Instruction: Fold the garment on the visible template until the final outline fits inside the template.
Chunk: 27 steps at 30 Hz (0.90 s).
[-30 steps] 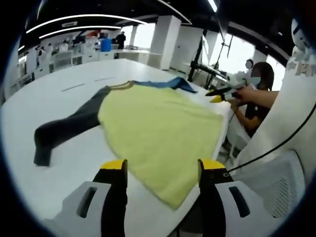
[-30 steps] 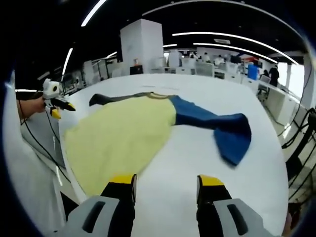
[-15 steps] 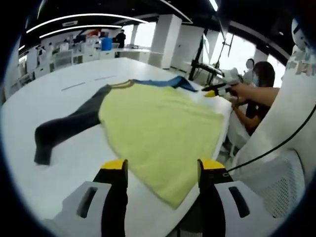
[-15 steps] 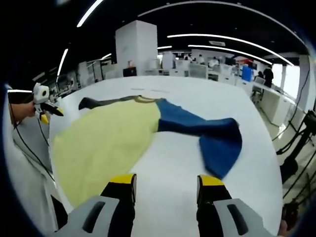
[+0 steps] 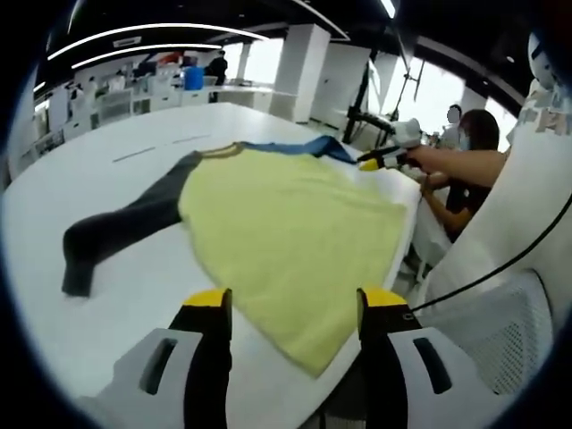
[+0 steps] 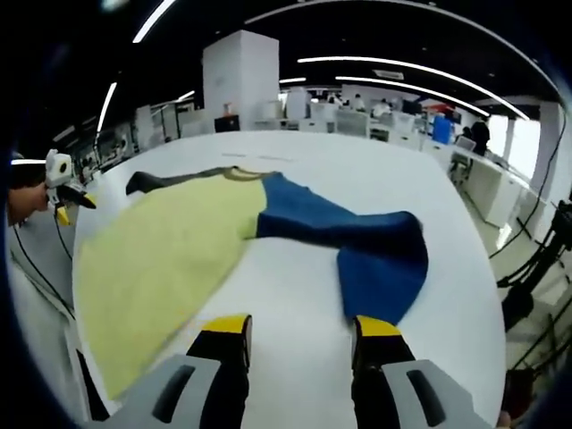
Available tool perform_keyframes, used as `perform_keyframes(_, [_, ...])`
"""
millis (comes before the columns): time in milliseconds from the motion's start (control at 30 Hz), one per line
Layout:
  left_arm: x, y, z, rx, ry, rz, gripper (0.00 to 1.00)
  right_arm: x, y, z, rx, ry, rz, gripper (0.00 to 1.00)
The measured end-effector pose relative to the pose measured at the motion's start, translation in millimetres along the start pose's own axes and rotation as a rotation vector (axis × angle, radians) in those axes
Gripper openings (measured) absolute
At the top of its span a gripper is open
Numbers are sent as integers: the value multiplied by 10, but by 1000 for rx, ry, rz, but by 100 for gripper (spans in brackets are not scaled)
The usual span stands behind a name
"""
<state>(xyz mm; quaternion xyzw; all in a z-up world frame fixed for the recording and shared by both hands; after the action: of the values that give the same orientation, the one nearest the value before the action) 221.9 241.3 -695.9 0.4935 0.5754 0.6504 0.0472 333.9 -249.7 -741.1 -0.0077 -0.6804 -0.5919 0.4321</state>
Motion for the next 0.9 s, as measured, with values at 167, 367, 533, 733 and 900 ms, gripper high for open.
perform_keyframes(167, [4, -6, 12, 5, 6, 0, 53, -58, 22, -65, -5, -7, 4, 39])
perform_keyframes(367, [1, -19, -2, 8, 4, 3, 53, -133, 55, -113, -11, -5, 9, 36])
perform_keyframes(533, [7, -29, 1, 10, 8, 5, 53, -187, 76, -171, -5, -12, 22, 33])
perform_keyframes(733, [26, -45, 23, 20, 15, 5, 52, -214, 81, -228, 1, -19, 36, 28])
perform_keyframes(900, [26, -51, 25, 23, 15, 8, 52, -219, 66, -268, 20, -28, 55, 20])
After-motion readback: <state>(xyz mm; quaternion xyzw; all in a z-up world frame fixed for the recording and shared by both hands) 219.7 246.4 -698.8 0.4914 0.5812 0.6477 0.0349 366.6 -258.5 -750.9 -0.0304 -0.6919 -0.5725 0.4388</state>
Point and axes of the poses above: the point that each gripper's makers call its tool centre point, and the gripper's own axes: x roughly backward along the fingers, z roughly to its left, y roughly out of its top, the point moved 7 cm from there along x, roughly backward along the fingers, and after that the axes turned 6 degrees about y, right-handed, at the moved point
